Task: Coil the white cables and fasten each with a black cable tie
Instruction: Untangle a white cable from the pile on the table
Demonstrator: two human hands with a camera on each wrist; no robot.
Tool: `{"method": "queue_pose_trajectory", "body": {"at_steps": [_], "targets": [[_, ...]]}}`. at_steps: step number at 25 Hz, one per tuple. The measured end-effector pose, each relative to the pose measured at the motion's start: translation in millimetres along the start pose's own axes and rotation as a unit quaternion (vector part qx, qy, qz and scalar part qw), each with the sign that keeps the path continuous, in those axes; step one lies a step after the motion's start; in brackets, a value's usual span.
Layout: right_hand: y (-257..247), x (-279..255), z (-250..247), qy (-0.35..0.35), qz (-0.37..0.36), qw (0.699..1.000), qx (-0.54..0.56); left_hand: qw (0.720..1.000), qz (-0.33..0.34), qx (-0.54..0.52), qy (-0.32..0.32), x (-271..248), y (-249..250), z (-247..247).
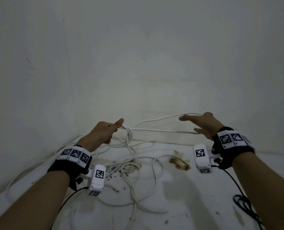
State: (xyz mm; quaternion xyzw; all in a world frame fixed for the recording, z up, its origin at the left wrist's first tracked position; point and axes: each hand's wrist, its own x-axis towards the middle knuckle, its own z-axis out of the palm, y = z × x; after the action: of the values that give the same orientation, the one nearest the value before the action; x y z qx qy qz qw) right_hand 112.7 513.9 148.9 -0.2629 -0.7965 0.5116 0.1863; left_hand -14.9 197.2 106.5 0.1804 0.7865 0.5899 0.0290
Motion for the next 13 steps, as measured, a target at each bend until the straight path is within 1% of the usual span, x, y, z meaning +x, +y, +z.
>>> {"method": "queue_pose_trajectory", "body": {"at_steps": [1, 2, 3, 5, 6, 7, 8, 9, 10, 11, 12, 13], "targets": [[1, -4, 3, -0.002, -0.008, 1.0, -0.024, 1.0, -0.007, -0.021, 0.005, -1, -5, -1], [5, -6, 7, -0.019, -0.02, 0.993, -0.113, 0.999, -0.014, -0.045, 0.017, 0, -10, -1], [10, -9, 11, -0.046, -0.047, 0.974, -0.218, 0.997, -0.021, -0.066, 0.035, 1, -13, -1], [21, -13, 19, -0.088, -0.088, 0.915, -0.384, 0.994, -0.032, -0.075, 0.072, 4, -14, -4], [26, -16, 20, -0.089, -0.104, 0.882, -0.45, 0.994, -0.033, -0.061, 0.086, 5, -15, -7], [29, -17, 20, -0.06, -0.131, 0.844, -0.516, 0.994, -0.03, -0.041, 0.099, 7, -16, -12], [31, -16, 19, -0.013, -0.164, 0.81, -0.563, 0.994, -0.021, -0.014, 0.108, 9, -16, -14], [31, -18, 19, 0.044, -0.204, 0.799, -0.564, 0.994, -0.007, 0.015, 0.11, 10, -16, -15], [31, -17, 20, 0.096, -0.227, 0.817, -0.52, 0.993, 0.009, 0.038, 0.11, 11, -15, -14], [30, -15, 19, 0.145, -0.225, 0.845, -0.463, 0.992, 0.021, 0.057, 0.11, 11, -14, -12], [28, -13, 17, 0.18, -0.205, 0.865, -0.421, 0.99, 0.031, 0.08, 0.111, 13, -14, -11], [25, -12, 14, 0.189, -0.175, 0.883, -0.393, 0.987, 0.035, 0.107, 0.114, 15, -14, -10]]}}
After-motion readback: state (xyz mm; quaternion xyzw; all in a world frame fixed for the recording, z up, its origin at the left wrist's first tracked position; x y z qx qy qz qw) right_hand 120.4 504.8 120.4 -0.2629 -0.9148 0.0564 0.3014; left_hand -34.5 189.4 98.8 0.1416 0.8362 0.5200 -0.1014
